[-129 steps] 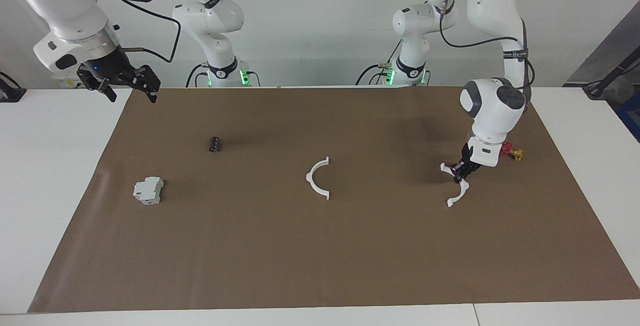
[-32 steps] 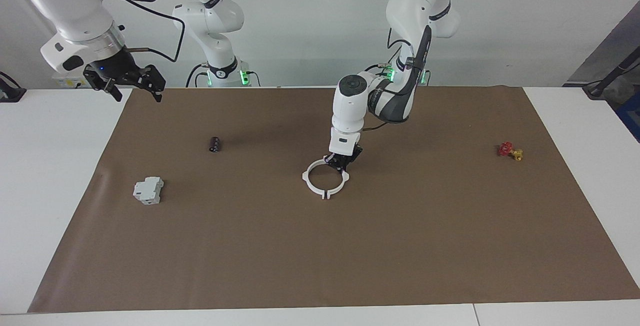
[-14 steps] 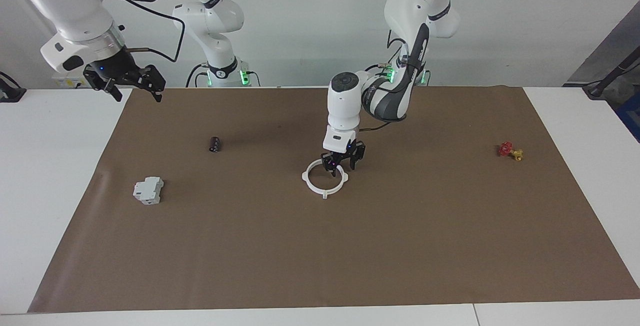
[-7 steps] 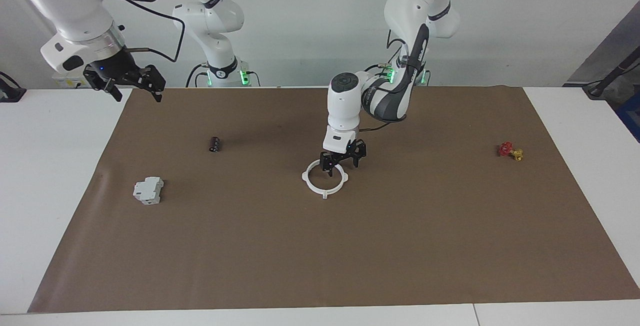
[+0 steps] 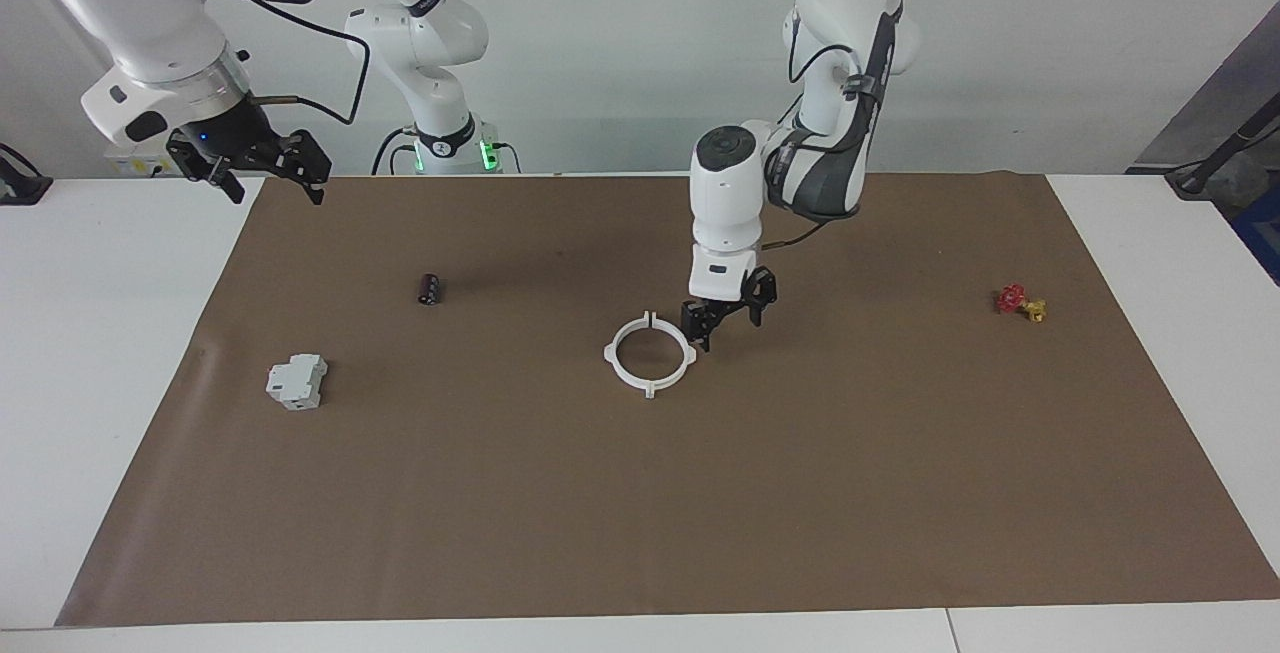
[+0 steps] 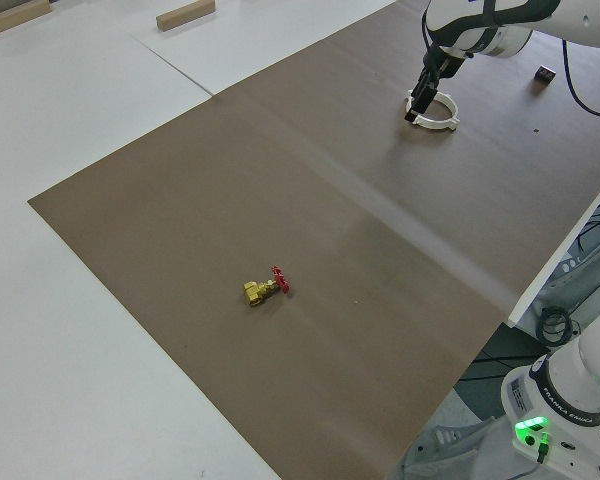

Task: Assemble drain pipe with both arms
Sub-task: 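Open the left gripper and withdraw it from the joined ring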

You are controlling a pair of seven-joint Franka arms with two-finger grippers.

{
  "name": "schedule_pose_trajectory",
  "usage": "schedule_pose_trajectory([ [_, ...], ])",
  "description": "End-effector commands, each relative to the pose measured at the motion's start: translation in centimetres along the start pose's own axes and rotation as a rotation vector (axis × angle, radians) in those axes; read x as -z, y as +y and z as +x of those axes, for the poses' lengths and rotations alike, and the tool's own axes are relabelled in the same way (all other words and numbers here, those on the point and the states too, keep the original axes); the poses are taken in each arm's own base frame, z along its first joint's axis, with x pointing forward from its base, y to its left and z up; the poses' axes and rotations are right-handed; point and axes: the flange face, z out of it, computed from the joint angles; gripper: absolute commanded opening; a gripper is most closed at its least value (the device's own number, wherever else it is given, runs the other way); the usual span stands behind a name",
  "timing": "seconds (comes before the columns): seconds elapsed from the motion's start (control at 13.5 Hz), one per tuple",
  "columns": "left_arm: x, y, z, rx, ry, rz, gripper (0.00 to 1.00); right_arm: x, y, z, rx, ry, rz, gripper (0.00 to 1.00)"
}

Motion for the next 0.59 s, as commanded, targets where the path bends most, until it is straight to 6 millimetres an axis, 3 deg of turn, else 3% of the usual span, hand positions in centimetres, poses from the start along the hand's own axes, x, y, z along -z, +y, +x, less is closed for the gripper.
schedule_pose_trajectory([
  [0.0, 3.7, -6.7, 4.1, -0.158, -0.071, 0.054, 1.0, 0.0, 0.0, -0.7, -0.011, 0.002, 0.011, 1.0],
  [0.22, 9.0, -17.5, 12.1, -0.315, -0.223, -0.04, 1.0, 0.0, 0.0, -0.7, -0.011, 0.002, 0.013, 1.0],
  [0.3, 10.5, -21.5, 13.6, -0.303, -0.253, -0.066, 1.0, 0.0, 0.0, -0.7, -0.011, 0.002, 0.013, 1.0],
  [0.52, 13.5, -29.8, 14.7, -0.397, -0.263, -0.081, 1.0, 0.0, 0.0, -0.7, -0.011, 0.002, 0.013, 1.0],
])
